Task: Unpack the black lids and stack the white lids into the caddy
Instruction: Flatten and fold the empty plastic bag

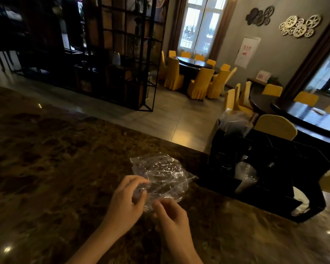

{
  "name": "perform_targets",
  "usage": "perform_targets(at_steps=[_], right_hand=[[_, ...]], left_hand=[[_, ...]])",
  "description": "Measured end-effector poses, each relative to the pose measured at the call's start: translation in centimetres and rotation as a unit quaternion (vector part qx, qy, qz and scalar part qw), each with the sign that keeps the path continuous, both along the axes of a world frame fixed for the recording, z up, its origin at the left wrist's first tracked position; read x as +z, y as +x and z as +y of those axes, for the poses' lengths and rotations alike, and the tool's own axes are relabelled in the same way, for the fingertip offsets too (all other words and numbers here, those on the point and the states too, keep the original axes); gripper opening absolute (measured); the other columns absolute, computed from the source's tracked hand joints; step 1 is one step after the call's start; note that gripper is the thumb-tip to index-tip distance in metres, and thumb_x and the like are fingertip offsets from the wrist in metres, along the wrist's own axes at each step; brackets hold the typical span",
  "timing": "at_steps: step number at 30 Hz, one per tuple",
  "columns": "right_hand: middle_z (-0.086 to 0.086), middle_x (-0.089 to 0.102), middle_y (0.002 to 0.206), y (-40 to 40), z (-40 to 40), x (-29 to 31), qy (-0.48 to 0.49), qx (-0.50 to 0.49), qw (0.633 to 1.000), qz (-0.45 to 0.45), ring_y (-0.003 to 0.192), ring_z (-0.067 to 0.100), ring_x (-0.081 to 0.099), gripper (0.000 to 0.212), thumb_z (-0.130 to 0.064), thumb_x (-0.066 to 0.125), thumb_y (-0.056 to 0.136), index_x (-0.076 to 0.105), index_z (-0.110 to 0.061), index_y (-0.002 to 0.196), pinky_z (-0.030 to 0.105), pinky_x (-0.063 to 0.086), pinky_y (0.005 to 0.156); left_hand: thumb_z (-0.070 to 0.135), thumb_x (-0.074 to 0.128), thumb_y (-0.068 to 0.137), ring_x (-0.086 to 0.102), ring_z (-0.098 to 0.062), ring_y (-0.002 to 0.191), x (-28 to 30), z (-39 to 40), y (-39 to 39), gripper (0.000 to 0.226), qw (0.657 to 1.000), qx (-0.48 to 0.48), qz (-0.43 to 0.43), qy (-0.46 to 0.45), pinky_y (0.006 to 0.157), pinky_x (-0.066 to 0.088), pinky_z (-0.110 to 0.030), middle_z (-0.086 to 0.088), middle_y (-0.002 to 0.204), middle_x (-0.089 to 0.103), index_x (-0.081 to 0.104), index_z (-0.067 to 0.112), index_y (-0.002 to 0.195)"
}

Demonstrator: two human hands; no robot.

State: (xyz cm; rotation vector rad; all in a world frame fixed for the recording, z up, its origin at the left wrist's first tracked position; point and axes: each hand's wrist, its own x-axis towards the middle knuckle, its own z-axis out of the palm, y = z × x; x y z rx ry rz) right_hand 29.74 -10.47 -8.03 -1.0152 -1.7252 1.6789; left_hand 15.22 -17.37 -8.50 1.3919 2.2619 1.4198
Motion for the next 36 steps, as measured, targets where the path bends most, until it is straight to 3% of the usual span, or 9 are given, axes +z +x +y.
perform_targets(at_steps=[7,10,12,15,18,24,28,32,36], right_hand=[[-0.006,0.079,0.105,0.3,-1.7,-1.2,0.014,-0.017,1.0,0.02,0.098,0.01,0.075,0.03,-0.059,0.072,0.083,0.077,-0.04,0.106,0.027,0.06,0.073],[-0.003,0.08,0.101,0.2,-1.9,-2.1,0.062,-0.053,0.997,0.007,0.096,0.014,0.076,0.012,-0.033,0.076,0.092,0.077,-0.041,0.1,0.035,0.062,0.079],[-0.003,0.08,0.1,0.5,-1.9,-2.6,0.079,-0.061,0.995,-0.013,0.093,0.015,0.076,0.025,-0.017,0.071,0.097,0.077,-0.042,0.097,0.032,0.06,0.076],[-0.001,0.08,0.096,0.9,-2.1,-3.1,0.064,-0.068,0.995,-0.027,0.088,0.015,0.075,0.031,-0.013,0.066,0.099,0.078,-0.04,0.093,0.028,0.057,0.07],[0.001,0.081,0.089,1.5,-2.3,-3.5,0.03,-0.082,0.996,-0.03,0.083,0.016,0.076,0.038,-0.004,0.063,0.098,0.079,-0.037,0.087,0.025,0.055,0.067],[0.011,0.077,0.079,3.2,-2.3,-4.0,-0.001,-0.095,0.995,0.007,0.074,0.014,0.071,0.022,-0.015,0.061,0.083,0.08,-0.024,0.083,0.026,0.054,0.066],[0.012,0.076,0.075,4.6,-1.9,-4.8,-0.003,-0.096,0.995,0.027,0.072,0.014,0.071,0.019,-0.009,0.064,0.087,0.08,-0.017,0.082,0.023,0.053,0.063],[0.012,0.074,0.07,6.2,-1.6,-5.6,-0.003,-0.086,0.996,0.019,0.069,0.014,0.07,0.038,0.019,0.056,0.094,0.078,-0.008,0.078,0.024,0.053,0.062],[0.011,0.071,0.066,7.4,-1.5,-5.2,-0.004,-0.078,0.997,0.001,0.065,0.012,0.069,0.03,0.022,0.054,0.093,0.073,0.003,0.081,0.023,0.053,0.062]], left_hand=[[0.025,0.067,0.093,0.051,0.007,0.109,-1.5,0.1,1.1,0.016,0.999,-0.001,-0.052,-0.005,0.088,0.051,-0.016,0.02,0.116,0.048,0.068,0.033,0.107],[0.02,0.069,0.093,0.054,0.009,0.104,-2.0,0.4,1.0,0.016,0.995,-0.029,-0.093,0.021,0.084,0.045,-0.005,0.019,0.112,0.053,0.068,0.034,0.101],[0.02,0.066,0.095,0.056,0.009,0.102,-2.5,0.8,0.7,0.015,0.99,-0.031,-0.137,0.021,0.079,0.047,-0.005,0.017,0.111,0.057,0.067,0.034,0.101],[0.028,0.063,0.096,0.06,0.005,0.098,-3.4,2.1,-0.2,0.009,0.978,-0.001,-0.209,0.002,0.073,0.052,-0.014,0.015,0.109,0.059,0.062,0.034,0.103],[0.032,0.061,0.098,0.061,-0.008,0.104,-4.0,4.0,-1.7,0.011,0.947,0.043,-0.318,-0.003,0.085,0.058,-0.036,0.01,0.112,0.06,0.061,0.029,0.108],[0.033,0.057,0.101,0.062,-0.023,0.107,-4.2,7.7,-5.0,0.028,0.813,0.067,-0.578,-0.014,0.077,0.056,-0.036,-0.004,0.115,0.062,0.059,0.013,0.121],[0.033,0.057,0.102,0.063,-0.024,0.109,-4.9,8.8,-6.1,0.036,0.815,0.081,-0.573,-0.017,0.081,0.055,-0.037,-0.007,0.118,0.064,0.061,0.007,0.126],[0.03,0.058,0.101,0.065,-0.024,0.109,-5.3,9.0,-6.4,0.033,0.817,0.088,-0.57,-0.004,0.084,0.057,-0.038,-0.009,0.118,0.068,0.065,0.007,0.124],[0.023,0.061,0.1,0.066,-0.024,0.107,-5.5,9.0,-6.3,0.026,0.809,0.091,-0.581,0.019,0.082,0.057,-0.036,-0.012,0.116,0.068,0.066,0.006,0.119]])
